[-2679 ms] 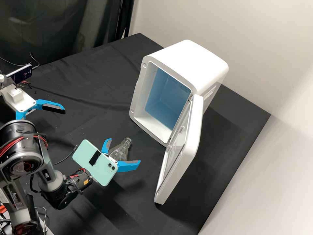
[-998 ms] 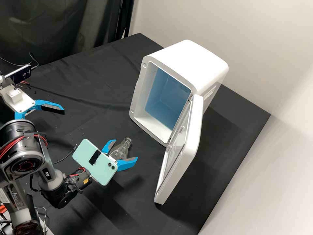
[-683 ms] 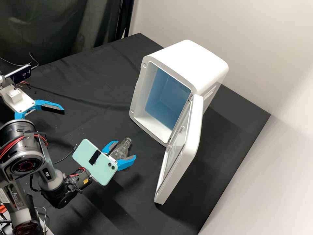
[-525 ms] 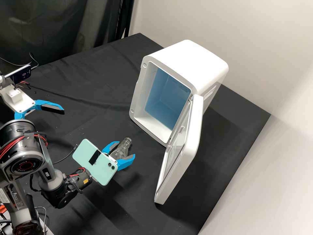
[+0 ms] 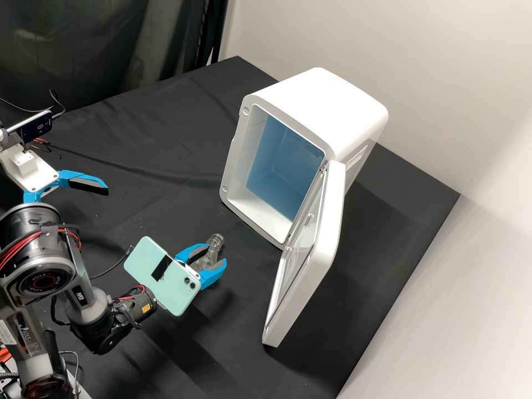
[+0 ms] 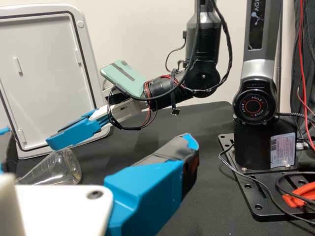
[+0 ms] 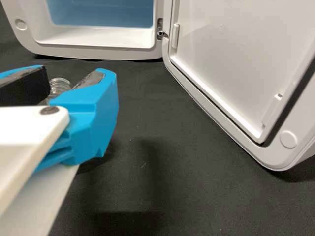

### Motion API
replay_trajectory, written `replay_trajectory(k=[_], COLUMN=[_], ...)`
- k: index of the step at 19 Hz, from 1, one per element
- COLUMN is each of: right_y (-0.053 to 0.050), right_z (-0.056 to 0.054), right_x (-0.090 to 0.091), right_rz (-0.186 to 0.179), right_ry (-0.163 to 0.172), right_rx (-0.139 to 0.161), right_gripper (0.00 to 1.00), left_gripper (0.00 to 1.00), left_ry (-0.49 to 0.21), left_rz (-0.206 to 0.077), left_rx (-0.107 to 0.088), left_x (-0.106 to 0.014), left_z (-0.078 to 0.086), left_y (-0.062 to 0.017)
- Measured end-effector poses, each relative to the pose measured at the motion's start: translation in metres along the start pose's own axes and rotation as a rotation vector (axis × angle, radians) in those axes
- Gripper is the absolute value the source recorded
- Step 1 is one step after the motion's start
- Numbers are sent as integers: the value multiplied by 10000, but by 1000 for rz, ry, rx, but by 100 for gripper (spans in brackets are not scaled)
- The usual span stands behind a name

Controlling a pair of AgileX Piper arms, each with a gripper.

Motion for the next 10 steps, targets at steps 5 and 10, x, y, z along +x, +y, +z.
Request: replay_trajectory(k=[5, 10], right_y=[35, 85], right_z=[51, 37], right_x=[-22, -89], right_rz=[7, -13], right_ry=[-12, 45], right_rx=[6, -14], right_gripper=[0, 0], left_gripper=[100, 100], left_ry=[0, -3], left_rz=[0, 0], left_rx=[0, 0], left_x=[0, 0], left_z=[0, 6], left_y=[0, -1])
